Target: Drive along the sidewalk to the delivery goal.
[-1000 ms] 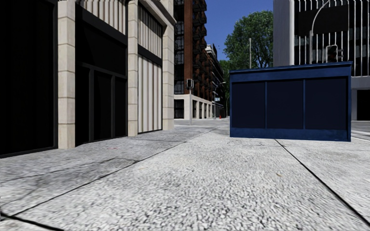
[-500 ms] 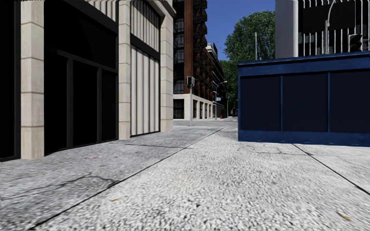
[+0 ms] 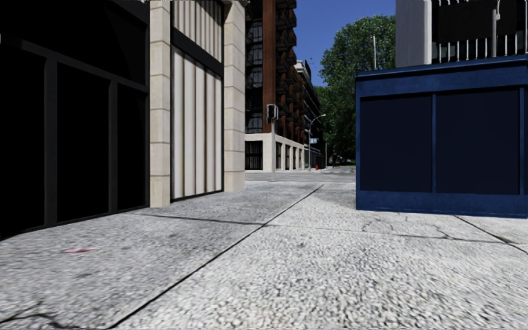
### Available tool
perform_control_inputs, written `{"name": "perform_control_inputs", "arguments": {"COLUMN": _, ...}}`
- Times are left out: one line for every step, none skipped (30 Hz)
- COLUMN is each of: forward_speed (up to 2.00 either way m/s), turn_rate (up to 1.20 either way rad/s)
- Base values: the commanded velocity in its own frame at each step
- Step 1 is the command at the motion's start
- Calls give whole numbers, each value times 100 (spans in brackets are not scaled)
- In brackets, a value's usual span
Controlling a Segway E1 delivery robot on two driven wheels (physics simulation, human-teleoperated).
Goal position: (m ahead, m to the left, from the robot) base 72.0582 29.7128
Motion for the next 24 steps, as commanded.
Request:
{"name": "perform_control_inputs", "arguments": {"forward_speed": 200, "turn_rate": 0}}
{"name": "perform_control_inputs", "arguments": {"forward_speed": 200, "turn_rate": 0}}
{"name": "perform_control_inputs", "arguments": {"forward_speed": 200, "turn_rate": 0}}
{"name": "perform_control_inputs", "arguments": {"forward_speed": 200, "turn_rate": 0}}
{"name": "perform_control_inputs", "arguments": {"forward_speed": 200, "turn_rate": 0}}
{"name": "perform_control_inputs", "arguments": {"forward_speed": 200, "turn_rate": 0}}
{"name": "perform_control_inputs", "arguments": {"forward_speed": 200, "turn_rate": 0}}
{"name": "perform_control_inputs", "arguments": {"forward_speed": 200, "turn_rate": 0}}
{"name": "perform_control_inputs", "arguments": {"forward_speed": 200, "turn_rate": 0}}
{"name": "perform_control_inputs", "arguments": {"forward_speed": 200, "turn_rate": 0}}
{"name": "perform_control_inputs", "arguments": {"forward_speed": 200, "turn_rate": 0}}
{"name": "perform_control_inputs", "arguments": {"forward_speed": 200, "turn_rate": -21}}
{"name": "perform_control_inputs", "arguments": {"forward_speed": 200, "turn_rate": -21}}
{"name": "perform_control_inputs", "arguments": {"forward_speed": 200, "turn_rate": -32}}
{"name": "perform_control_inputs", "arguments": {"forward_speed": 200, "turn_rate": -35}}
{"name": "perform_control_inputs", "arguments": {"forward_speed": 200, "turn_rate": -33}}
{"name": "perform_control_inputs", "arguments": {"forward_speed": 200, "turn_rate": -33}}
{"name": "perform_control_inputs", "arguments": {"forward_speed": 200, "turn_rate": -5}}
{"name": "perform_control_inputs", "arguments": {"forward_speed": 200, "turn_rate": 0}}
{"name": "perform_control_inputs", "arguments": {"forward_speed": 200, "turn_rate": 0}}
{"name": "perform_control_inputs", "arguments": {"forward_speed": 200, "turn_rate": 0}}
{"name": "perform_control_inputs", "arguments": {"forward_speed": 200, "turn_rate": 0}}
{"name": "perform_control_inputs", "arguments": {"forward_speed": 200, "turn_rate": 0}}
{"name": "perform_control_inputs", "arguments": {"forward_speed": 200, "turn_rate": 0}}
